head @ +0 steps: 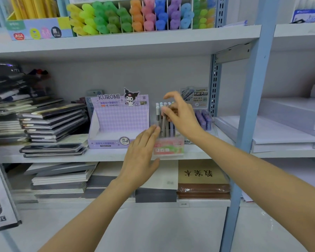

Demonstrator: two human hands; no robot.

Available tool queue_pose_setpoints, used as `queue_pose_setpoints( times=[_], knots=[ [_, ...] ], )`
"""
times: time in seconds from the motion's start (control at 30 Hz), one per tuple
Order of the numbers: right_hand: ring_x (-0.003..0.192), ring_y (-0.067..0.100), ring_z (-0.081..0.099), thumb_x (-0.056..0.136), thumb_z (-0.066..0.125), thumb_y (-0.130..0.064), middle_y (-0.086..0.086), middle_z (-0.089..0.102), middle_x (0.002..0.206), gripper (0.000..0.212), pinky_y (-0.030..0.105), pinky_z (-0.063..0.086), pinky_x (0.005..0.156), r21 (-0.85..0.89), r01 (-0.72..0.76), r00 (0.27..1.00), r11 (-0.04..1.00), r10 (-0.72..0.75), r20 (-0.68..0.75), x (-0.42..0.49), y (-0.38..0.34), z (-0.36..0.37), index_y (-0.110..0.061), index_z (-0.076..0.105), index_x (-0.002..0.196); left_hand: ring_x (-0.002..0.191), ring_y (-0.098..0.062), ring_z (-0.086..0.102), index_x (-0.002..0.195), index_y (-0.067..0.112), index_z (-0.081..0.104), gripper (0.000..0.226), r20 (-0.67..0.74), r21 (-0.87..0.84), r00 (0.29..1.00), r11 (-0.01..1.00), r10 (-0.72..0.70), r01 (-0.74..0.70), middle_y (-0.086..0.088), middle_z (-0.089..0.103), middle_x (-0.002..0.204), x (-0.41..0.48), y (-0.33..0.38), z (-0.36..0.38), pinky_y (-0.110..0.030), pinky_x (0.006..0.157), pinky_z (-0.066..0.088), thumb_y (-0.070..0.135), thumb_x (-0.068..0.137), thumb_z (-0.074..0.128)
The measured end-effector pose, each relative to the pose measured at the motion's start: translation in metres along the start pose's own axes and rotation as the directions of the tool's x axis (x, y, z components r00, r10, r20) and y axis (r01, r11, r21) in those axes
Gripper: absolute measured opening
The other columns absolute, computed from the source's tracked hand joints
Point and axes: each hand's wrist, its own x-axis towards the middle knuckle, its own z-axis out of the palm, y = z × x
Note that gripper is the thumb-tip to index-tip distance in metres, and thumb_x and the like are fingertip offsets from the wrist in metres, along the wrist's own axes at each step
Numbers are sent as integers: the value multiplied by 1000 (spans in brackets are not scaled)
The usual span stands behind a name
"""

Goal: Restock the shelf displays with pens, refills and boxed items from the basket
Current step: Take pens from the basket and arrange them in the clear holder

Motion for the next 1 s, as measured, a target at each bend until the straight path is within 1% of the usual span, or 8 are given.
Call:
queue_pose_setpoints(
  times=[0.2, 0.33, 0.43, 0.6, 0.7, 0.8, 0.9, 1.0],
  knots=[
    [73, 15, 58, 91, 64, -11, 2, 62, 88, 10, 30, 52, 69, -182, 59, 997, 982, -67, -38, -4, 8, 8, -9, 58, 98, 146, -18, 16, 155, 18, 12, 85, -2, 22, 1000, 1000, -2, 2, 2, 12, 162, 0, 2, 1, -35, 116, 23, 22, 87, 62],
    [86, 11, 51, 90, 63, -8, 1, 52, 104, 26, 25, 46, 81, -222, 38, 999, 974, -40, -8, -12, 9, 7, -10, 59, 116, 147, -17, 15, 155, 18, 11, 83, -1, -4, 1000, 1000, 0, 0, 2, 10, 162, 0, 5, -2, -35, 116, 23, 25, 90, 61],
    [91, 11, 51, 90, 60, -5, 2, 49, 110, 39, 23, 43, 85, -160, 117, 987, 980, -133, -89, -33, 0, 6, -10, 54, 128, 145, -16, 21, 154, 17, 19, 79, -46, -139, 999, 990, 7, -13, 0, 14, 161, -9, 5, -1, -32, 114, 26, 18, 89, 63],
    [84, 7, 52, 92, 54, -3, -1, 55, 101, 23, 12, 40, 73, -12, 214, 975, 977, -213, 70, -119, 6, 41, -10, 60, 114, 106, -22, 55, 129, 12, 50, 48, -210, -277, 976, 961, -63, 2, -4, 49, 126, -63, -10, 40, -34, 84, 46, 3, 82, 60],
    [81, 9, 54, 92, 54, -2, -1, 58, 97, 20, 18, 43, 70, 18, 55, 958, 998, -58, 281, -185, 35, 81, -11, 63, 107, 93, -24, 56, 117, 9, 55, 35, -25, -292, 983, 942, -180, 165, -5, 54, 111, -115, -22, 89, -29, 74, 41, 2, 83, 61],
    [81, 12, 56, 92, 53, -3, 1, 61, 96, 19, 24, 46, 72, -23, -158, 886, 987, 152, 439, -251, 76, 120, -13, 65, 104, 104, -26, 56, 122, 7, 58, 34, 263, -272, 937, 914, -231, 302, -9, 57, 118, -183, -34, 139, -35, 87, 45, 1, 88, 57],
    [82, 12, 56, 94, 51, -9, -1, 62, 100, 19, 26, 46, 75, -151, -302, 759, 941, 333, 559, -316, 121, 148, -15, 64, 107, 121, -23, 50, 132, 11, 52, 36, 532, -192, 799, 878, -281, 438, -6, 50, 134, -255, -38, 185, -27, 99, 36, 7, 96, 47],
    [84, 12, 56, 95, 51, -13, -2, 61, 101, 20, 24, 44, 75, -286, -409, 619, 867, 494, 610, -378, 159, 164, -19, 61, 111, 144, -15, 26, 151, 15, 27, 50, 723, -12, 591, 848, -359, 530, -1, 21, 160, -313, -36, 222, -24, 114, 20, 24, 103, 39]
  ],
)
